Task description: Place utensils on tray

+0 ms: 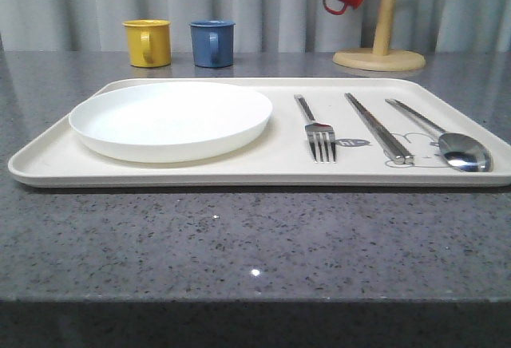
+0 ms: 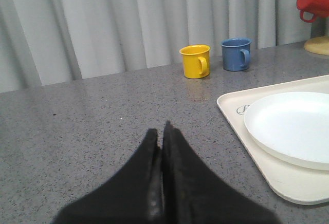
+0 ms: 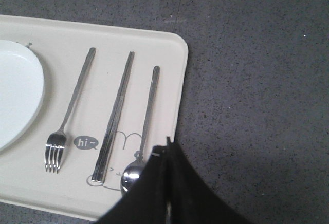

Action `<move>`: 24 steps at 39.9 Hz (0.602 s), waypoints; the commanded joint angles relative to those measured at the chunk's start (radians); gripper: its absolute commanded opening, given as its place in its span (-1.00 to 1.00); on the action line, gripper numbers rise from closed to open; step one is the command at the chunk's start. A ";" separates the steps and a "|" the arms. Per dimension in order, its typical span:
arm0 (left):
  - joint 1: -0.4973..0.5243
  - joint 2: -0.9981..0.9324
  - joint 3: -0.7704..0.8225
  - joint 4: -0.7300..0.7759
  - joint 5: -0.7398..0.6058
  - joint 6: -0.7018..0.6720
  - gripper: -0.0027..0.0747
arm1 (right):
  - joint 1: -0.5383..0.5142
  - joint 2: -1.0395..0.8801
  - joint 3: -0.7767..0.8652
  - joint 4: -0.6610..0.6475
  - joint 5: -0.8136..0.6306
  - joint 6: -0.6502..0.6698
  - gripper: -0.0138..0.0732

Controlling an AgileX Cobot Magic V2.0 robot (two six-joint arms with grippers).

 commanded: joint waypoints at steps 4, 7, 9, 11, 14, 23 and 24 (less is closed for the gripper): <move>0.002 0.013 -0.024 -0.011 -0.085 -0.008 -0.98 | -0.001 -0.258 0.318 -0.012 -0.318 -0.040 -0.82; 0.002 0.013 -0.024 -0.011 -0.085 -0.008 -0.98 | -0.002 -0.385 0.441 -0.029 -0.408 -0.041 -0.82; 0.002 0.013 -0.024 -0.011 -0.085 -0.008 -0.98 | -0.003 -0.464 0.526 -0.047 -0.465 -0.041 -0.82; 0.002 0.013 -0.024 -0.011 -0.085 -0.008 -0.98 | -0.003 -0.537 0.586 -0.068 -0.500 -0.041 -0.82; 0.002 0.013 -0.024 -0.011 -0.085 -0.008 -0.98 | -0.003 -0.637 0.651 -0.084 -0.526 -0.041 -0.82; 0.002 0.013 -0.024 -0.011 -0.085 -0.008 -0.98 | -0.003 -0.803 0.721 -0.085 -0.535 -0.041 -0.82; 0.002 0.013 -0.024 -0.011 -0.085 -0.008 -0.98 | -0.003 -0.809 0.721 -0.085 -0.530 -0.041 -0.82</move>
